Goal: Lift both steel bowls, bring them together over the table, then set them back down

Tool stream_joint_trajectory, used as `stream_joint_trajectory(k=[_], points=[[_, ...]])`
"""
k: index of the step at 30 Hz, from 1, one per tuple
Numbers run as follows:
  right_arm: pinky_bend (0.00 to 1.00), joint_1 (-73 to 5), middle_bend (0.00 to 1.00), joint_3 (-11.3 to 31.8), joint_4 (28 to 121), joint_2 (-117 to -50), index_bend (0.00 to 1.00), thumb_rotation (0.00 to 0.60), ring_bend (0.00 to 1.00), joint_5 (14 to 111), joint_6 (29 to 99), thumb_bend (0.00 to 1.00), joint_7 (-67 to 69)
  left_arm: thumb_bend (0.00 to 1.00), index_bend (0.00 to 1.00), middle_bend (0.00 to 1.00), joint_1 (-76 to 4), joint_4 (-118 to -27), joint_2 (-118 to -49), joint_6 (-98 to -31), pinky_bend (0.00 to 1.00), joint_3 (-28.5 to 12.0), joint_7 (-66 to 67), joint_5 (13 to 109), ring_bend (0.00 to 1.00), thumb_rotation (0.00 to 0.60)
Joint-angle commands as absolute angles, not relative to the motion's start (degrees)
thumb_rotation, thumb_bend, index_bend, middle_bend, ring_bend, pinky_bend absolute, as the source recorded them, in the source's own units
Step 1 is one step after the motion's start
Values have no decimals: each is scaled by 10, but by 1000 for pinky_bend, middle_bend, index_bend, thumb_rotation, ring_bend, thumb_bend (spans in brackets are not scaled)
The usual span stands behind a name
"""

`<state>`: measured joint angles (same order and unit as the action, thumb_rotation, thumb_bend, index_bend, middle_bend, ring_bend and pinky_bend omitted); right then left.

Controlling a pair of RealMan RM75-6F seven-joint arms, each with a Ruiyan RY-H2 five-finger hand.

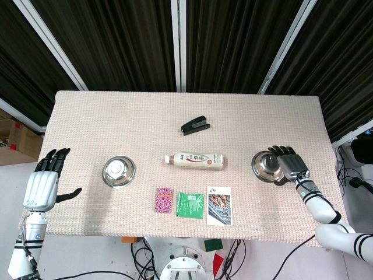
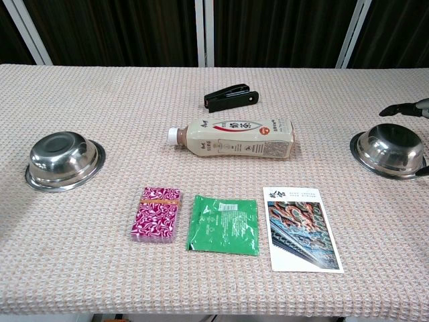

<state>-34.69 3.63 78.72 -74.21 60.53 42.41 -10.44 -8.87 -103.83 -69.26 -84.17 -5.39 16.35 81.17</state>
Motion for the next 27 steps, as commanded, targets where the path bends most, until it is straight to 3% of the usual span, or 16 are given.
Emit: stream_joint_trajectory(k=[1, 22, 25, 27], points=[[0, -347, 0, 35, 783, -745, 0, 600, 0, 605, 423, 0, -104, 0, 73, 98, -89, -1039, -692, -843, 204, -54, 164, 813, 55, 533], [0, -359, 2, 36, 748, -779, 0, 600, 0, 595, 423, 8, -124, 0, 73, 98, -88, -1034, -695, -841, 204, -49, 161, 812, 55, 536], [62, -357, 76, 38, 737, -790, 22, 600, 28, 602, 445, 31, -131, 0, 73, 98, -89, -1032, -696, -840, 204, -49, 160, 811, 55, 535], [169, -355, 204, 39, 733, -794, 168, 600, 136, 607, 453, 54, -133, 0, 73, 98, -89, -1032, -696, -841, 204, -50, 159, 811, 55, 539]])
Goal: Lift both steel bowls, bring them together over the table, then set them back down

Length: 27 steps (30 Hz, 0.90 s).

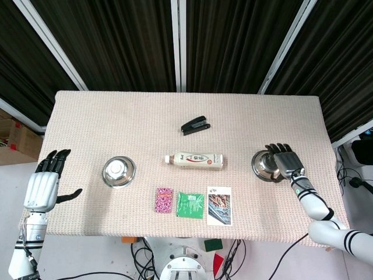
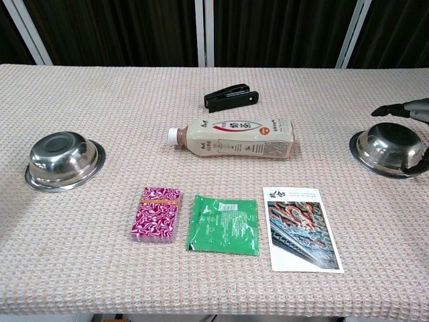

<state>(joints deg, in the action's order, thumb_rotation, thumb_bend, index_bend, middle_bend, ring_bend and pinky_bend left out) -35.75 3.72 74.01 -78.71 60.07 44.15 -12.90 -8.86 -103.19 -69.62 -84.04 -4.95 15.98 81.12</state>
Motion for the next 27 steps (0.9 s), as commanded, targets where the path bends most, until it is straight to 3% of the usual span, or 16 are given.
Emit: stream_joint_trajectory(k=[1, 3, 6, 15, 22, 27], points=[[216, -354, 260, 38, 732, -795, 259, 600, 187, 609, 455, 64, -134, 0, 73, 98, -89, -1031, -696, -841, 204, -50, 159, 811, 55, 540], [304, -354, 367, 37, 730, -795, 433, 600, 275, 609, 454, 83, -136, 0, 73, 98, -89, -1031, -696, -839, 204, -50, 159, 811, 55, 541], [370, -354, 434, 37, 733, -792, 554, 600, 333, 605, 445, 112, -133, 0, 73, 97, -90, -1030, -696, -838, 204, -50, 158, 810, 55, 540], [498, -329, 548, 54, 746, -782, 718, 600, 457, 653, 509, 174, -74, 0, 73, 98, -92, -1032, -696, -835, 204, -50, 160, 809, 55, 538], [556, -279, 584, 119, 788, -750, 756, 600, 503, 691, 628, 176, 109, 0, 73, 97, -93, -1031, -695, -836, 204, -51, 159, 809, 55, 540], [564, -244, 585, 183, 815, -778, 759, 600, 505, 687, 693, 177, 337, 0, 70, 97, -107, -1026, -703, -812, 204, -50, 138, 814, 55, 535]])
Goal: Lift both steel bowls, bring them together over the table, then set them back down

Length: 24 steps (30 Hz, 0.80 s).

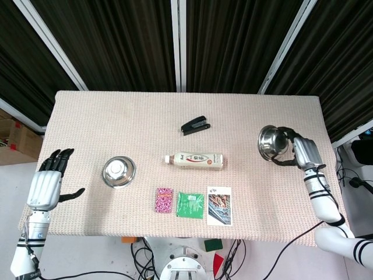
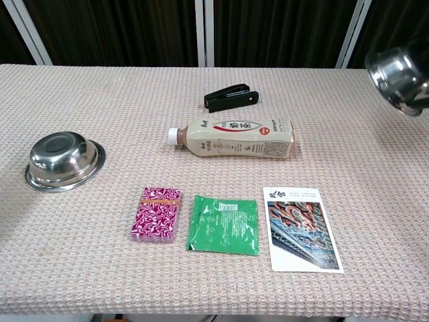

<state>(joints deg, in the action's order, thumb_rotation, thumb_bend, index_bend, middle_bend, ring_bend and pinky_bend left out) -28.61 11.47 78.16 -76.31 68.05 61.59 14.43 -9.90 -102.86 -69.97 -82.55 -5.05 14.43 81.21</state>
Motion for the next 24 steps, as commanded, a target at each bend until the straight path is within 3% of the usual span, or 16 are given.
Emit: stream_joint_trajectory(k=[1, 8, 15, 19, 24], points=[[564, -240, 582, 194, 819, -786, 757, 600, 505, 680, 699, 180, 371, 0, 66, 98, -111, -1025, -705, -807, 206, -51, 143, 814, 55, 532], [564, -220, 576, 250, 874, -786, 744, 600, 505, 640, 634, 203, 612, 0, 58, 97, -156, -1032, -716, -743, 211, -57, 160, 810, 55, 555], [565, -234, 576, 267, 873, -778, 743, 600, 504, 651, 609, 205, 622, 0, 55, 88, -227, -1007, -729, -631, 211, -79, 162, 755, 55, 550], [564, -241, 576, 277, 879, -772, 743, 600, 504, 652, 604, 207, 615, 0, 1, 33, -273, -994, -744, -562, 213, -87, 197, 697, 50, 558], [564, -243, 576, 281, 880, -769, 743, 600, 504, 652, 595, 208, 622, 0, 0, 16, -313, -956, -774, -516, 209, -87, 228, 650, 38, 559]])
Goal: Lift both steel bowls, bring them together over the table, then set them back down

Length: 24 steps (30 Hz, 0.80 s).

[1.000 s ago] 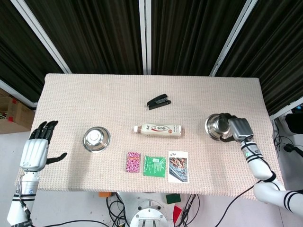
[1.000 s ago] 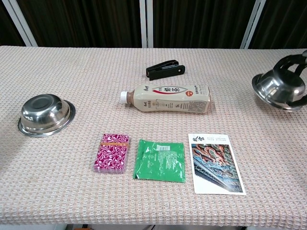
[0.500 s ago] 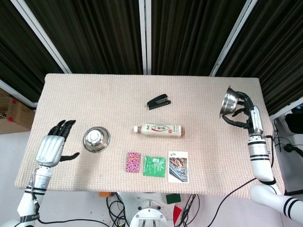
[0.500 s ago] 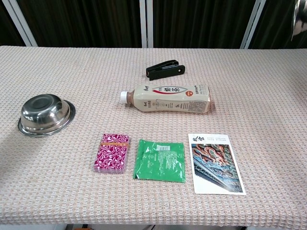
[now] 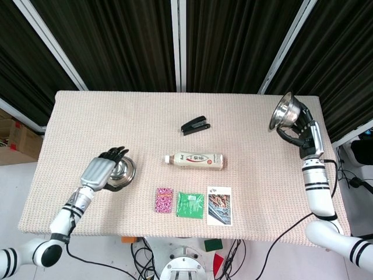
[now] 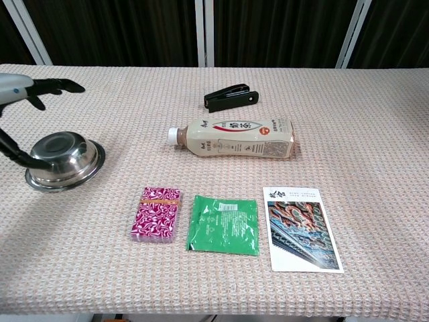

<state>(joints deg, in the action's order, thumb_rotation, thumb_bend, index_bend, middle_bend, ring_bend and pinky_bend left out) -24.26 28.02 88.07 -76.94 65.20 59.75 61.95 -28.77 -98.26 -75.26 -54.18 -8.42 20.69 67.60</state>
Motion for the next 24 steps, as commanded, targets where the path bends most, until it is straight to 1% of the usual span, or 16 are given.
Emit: stream_joint_trajectory(k=[1, 4, 8, 10, 13, 16, 19, 21, 24], points=[[564, -243, 576, 281, 879, -769, 743, 600, 504, 652, 594, 208, 623, 0, 0, 17, -318, -945, -781, -513, 207, -86, 233, 645, 35, 557], [565, -241, 576, 279, 877, -769, 743, 600, 504, 654, 591, 209, 628, 0, 0, 17, -330, -915, -801, -507, 204, -83, 242, 629, 32, 556], [565, -237, 576, 277, 873, -768, 743, 600, 504, 657, 591, 209, 632, 0, 0, 17, -342, -894, -810, -493, 204, -76, 248, 602, 32, 592], [565, -236, 576, 275, 873, -766, 743, 600, 505, 661, 589, 209, 633, 0, 0, 17, -346, -887, -812, -489, 204, -70, 254, 591, 32, 599], [565, -234, 576, 272, 873, -763, 743, 600, 508, 668, 589, 222, 635, 0, 0, 17, -352, -883, -810, -480, 209, -64, 255, 578, 32, 600], [566, -233, 576, 271, 875, -762, 743, 600, 507, 672, 591, 237, 637, 15, 20, 23, -359, -883, -806, -473, 241, -60, 261, 561, 40, 600], [567, -232, 576, 271, 874, -762, 743, 600, 507, 673, 592, 238, 639, 43, 101, 97, -363, -884, -806, -480, 298, -57, 263, 557, 89, 600], [567, -232, 576, 270, 874, -763, 743, 600, 507, 671, 591, 238, 638, 62, 176, 167, -363, -883, -808, -488, 344, -57, 262, 560, 131, 600], [567, -232, 576, 269, 874, -764, 743, 600, 508, 670, 589, 238, 637, 91, 305, 302, -365, -876, -812, -496, 442, -54, 262, 563, 227, 600]])
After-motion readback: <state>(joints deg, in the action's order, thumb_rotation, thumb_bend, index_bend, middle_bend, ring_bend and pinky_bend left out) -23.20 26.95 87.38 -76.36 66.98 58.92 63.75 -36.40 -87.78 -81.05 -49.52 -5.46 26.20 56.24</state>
